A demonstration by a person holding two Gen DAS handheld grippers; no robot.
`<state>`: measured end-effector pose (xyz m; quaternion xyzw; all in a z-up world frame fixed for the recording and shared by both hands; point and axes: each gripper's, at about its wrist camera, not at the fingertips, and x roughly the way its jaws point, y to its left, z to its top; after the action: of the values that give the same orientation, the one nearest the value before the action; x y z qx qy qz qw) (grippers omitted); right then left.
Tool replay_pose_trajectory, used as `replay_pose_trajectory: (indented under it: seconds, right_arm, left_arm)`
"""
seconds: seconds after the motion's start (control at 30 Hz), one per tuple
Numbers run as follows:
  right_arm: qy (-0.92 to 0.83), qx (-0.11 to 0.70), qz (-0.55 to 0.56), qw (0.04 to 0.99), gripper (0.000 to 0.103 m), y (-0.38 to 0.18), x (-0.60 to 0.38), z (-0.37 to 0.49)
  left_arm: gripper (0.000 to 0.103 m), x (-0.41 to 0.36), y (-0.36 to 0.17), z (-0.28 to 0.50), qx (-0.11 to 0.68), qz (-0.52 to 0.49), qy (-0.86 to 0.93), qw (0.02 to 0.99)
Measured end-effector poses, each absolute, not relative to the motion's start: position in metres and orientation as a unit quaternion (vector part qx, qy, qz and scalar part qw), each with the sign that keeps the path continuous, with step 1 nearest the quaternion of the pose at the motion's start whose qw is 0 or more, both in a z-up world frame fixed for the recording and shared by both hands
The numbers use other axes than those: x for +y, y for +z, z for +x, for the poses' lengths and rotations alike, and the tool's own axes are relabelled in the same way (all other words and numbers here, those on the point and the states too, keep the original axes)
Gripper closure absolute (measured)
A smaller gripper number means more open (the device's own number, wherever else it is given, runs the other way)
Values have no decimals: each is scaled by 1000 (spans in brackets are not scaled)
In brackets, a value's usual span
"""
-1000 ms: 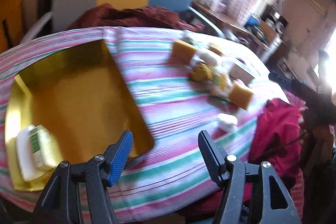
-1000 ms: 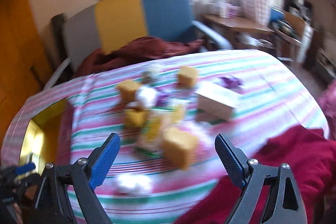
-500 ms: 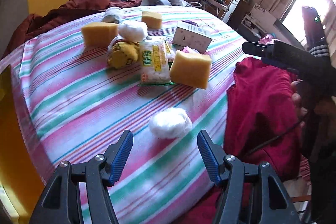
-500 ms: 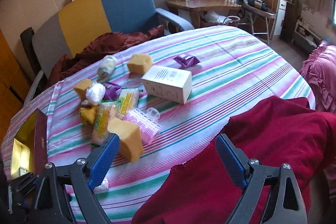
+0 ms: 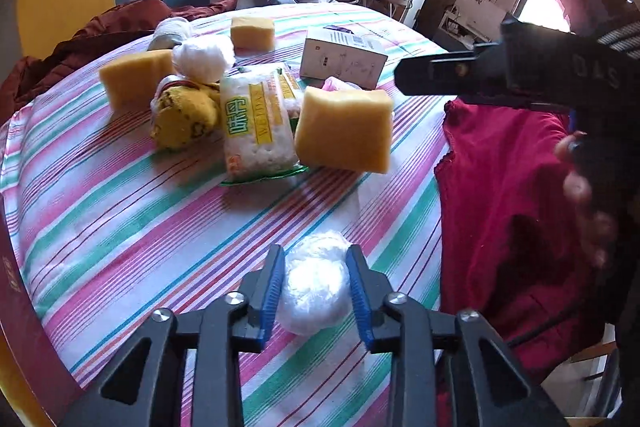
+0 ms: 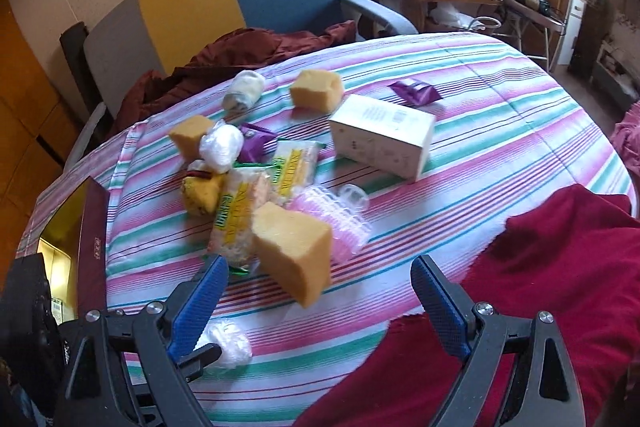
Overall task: Organize objects
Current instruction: 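Grasp the cotton ball with the left tool, then hold the cotton ball in left tool while right tool grasps white carton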
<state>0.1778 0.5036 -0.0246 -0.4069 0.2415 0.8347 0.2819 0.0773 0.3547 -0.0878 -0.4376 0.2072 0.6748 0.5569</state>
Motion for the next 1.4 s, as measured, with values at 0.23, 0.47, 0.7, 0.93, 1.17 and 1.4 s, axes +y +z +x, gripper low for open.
replay_pose_trajectory:
  seconds: [0.23, 0.47, 0.7, 0.93, 1.17, 1.4]
  right_arm:
    - [849, 227, -407, 250, 13, -20, 495, 156]
    - [846, 179, -401, 302, 14, -5, 535, 150]
    - [823, 45, -512, 244, 4, -28, 579, 98]
    - [783, -11, -587, 206, 0, -60, 613, 60]
    - [770, -22, -600, 218, 40, -78, 622, 54]
    - [794, 10, -545, 268, 52, -46, 617, 91]
  left_arm:
    - [76, 325, -83, 70, 197, -437, 691, 541]
    - [76, 308, -85, 68, 183, -438, 697, 538]
    - [76, 308, -87, 64, 172, -444, 694, 540]
    - [75, 308, -89, 61, 162, -451, 692, 540]
    - [76, 309, -89, 63, 163, -448, 694, 540]
    - [78, 300, -70, 67, 146, -428, 702, 550]
